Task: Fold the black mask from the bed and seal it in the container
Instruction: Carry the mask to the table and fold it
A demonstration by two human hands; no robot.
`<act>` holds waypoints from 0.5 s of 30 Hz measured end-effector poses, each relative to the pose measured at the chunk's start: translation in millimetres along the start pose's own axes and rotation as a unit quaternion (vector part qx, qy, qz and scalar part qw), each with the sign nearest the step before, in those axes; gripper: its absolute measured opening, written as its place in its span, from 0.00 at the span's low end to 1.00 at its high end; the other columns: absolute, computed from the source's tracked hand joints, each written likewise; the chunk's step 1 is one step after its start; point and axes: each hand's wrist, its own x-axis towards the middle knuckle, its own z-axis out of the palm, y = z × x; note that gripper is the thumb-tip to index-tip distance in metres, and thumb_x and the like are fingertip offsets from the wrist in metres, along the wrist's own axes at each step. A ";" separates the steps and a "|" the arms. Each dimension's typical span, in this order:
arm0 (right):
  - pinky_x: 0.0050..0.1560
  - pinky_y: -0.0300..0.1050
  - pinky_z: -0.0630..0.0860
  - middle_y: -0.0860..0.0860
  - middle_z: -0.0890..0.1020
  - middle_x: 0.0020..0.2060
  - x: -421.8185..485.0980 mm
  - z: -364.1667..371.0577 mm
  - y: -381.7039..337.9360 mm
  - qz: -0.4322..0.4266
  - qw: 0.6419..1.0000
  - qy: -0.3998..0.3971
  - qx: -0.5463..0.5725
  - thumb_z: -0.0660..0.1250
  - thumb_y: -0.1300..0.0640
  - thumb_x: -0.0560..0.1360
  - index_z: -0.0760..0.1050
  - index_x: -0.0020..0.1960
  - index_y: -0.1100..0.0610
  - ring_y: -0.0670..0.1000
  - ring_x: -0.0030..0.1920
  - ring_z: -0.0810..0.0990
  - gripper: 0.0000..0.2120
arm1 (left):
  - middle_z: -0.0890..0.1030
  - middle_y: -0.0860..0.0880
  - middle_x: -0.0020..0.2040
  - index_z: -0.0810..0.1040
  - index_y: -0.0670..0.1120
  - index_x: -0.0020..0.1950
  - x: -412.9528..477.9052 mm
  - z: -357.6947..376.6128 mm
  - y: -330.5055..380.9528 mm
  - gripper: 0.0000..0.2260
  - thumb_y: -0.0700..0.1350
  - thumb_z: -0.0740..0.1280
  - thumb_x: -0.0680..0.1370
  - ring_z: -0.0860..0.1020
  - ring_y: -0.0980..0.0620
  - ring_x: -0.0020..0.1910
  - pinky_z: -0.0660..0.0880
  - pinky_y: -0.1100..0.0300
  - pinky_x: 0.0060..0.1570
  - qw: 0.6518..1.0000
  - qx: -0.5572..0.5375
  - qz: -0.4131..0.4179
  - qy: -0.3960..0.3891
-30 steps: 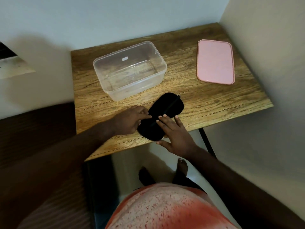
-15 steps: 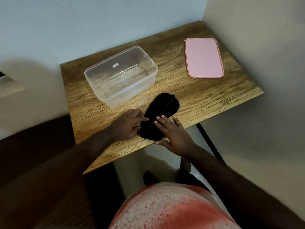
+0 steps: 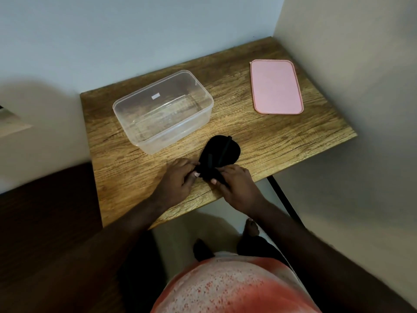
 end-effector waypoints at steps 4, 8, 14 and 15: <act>0.48 0.48 0.71 0.48 0.79 0.40 11.4 -16.9 2.4 0.044 0.989 -0.019 0.140 0.59 0.46 0.81 0.81 0.50 0.54 0.51 0.47 0.78 0.15 | 0.74 0.52 0.67 0.68 0.50 0.70 10.2 -3.4 19.1 0.26 0.52 0.71 0.75 0.72 0.57 0.67 0.71 0.58 0.64 0.986 -0.153 -0.068 -0.004; 0.34 0.44 0.70 0.46 0.78 0.30 20.8 -27.4 9.3 0.038 0.970 -0.048 0.235 0.60 0.47 0.81 0.74 0.38 0.50 0.44 0.31 0.76 0.15 | 0.71 0.52 0.70 0.73 0.47 0.68 44.2 -17.7 34.7 0.23 0.44 0.72 0.74 0.67 0.60 0.70 0.67 0.67 0.66 0.989 -0.144 -0.006 -0.029; 0.38 0.49 0.75 0.56 0.83 0.37 18.0 -29.2 12.8 0.059 0.950 -0.051 0.302 0.58 0.46 0.82 0.78 0.49 0.60 0.54 0.38 0.82 0.19 | 0.81 0.53 0.60 0.81 0.49 0.59 65.1 -12.2 40.3 0.15 0.43 0.74 0.73 0.76 0.59 0.63 0.73 0.58 0.63 0.976 -0.196 -0.070 -0.069; 0.38 0.49 0.75 0.58 0.83 0.38 17.4 -28.0 14.2 0.066 0.946 -0.045 0.315 0.58 0.46 0.82 0.78 0.49 0.61 0.56 0.38 0.82 0.20 | 0.82 0.53 0.58 0.82 0.49 0.58 67.8 -10.1 41.8 0.13 0.43 0.74 0.73 0.77 0.59 0.60 0.74 0.59 0.61 0.972 -0.204 -0.091 -0.073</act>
